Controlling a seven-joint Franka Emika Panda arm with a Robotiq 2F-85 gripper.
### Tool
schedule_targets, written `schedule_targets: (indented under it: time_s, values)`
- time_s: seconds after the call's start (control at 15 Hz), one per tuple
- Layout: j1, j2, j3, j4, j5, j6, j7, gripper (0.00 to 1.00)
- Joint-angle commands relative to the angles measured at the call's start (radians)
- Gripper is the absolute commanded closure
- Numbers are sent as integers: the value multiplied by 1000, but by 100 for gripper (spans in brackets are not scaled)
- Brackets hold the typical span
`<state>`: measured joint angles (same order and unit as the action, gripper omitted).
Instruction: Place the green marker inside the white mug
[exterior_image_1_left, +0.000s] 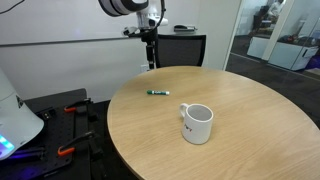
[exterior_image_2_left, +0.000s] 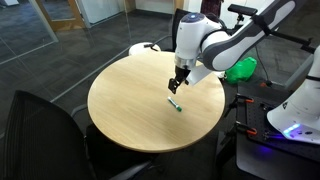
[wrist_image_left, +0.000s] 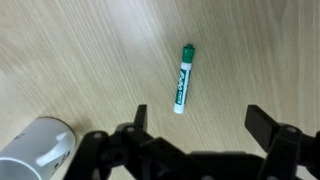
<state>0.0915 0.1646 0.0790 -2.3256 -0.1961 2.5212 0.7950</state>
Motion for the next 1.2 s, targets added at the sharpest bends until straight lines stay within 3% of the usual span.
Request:
schedule_targets:
  time_s: [0.0,0.73,1.13]
  values:
    - [32,35,-36,-10,-10,44,77,0]
    - [98,261,-133,29,20,281,54,0]
    - [152,343,-193,74,44,331,50,0]
